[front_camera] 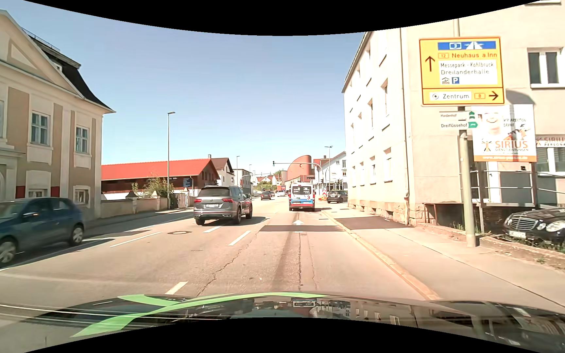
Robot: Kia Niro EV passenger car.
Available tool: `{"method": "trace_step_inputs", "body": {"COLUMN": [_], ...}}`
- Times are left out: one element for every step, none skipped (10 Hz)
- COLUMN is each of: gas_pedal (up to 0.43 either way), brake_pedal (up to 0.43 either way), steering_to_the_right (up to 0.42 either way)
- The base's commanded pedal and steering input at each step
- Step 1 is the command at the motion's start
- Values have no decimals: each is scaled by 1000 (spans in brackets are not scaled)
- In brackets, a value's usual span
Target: Follow the waypoints while adhering to traffic rules and regulations
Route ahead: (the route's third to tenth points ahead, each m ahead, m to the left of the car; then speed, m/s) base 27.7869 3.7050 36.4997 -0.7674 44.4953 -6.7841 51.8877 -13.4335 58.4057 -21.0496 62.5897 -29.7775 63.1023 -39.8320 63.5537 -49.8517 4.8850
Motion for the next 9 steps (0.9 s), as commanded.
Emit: {"method": "trace_step_inputs", "body": {"gas_pedal": [228,228,228,220,130,87,87,87,87], "brake_pedal": [0,0,0,0,0,0,0,0,0], "steering_to_the_right": [1,-1,-1,-1,-1,-1,-1,-2,-5]}}
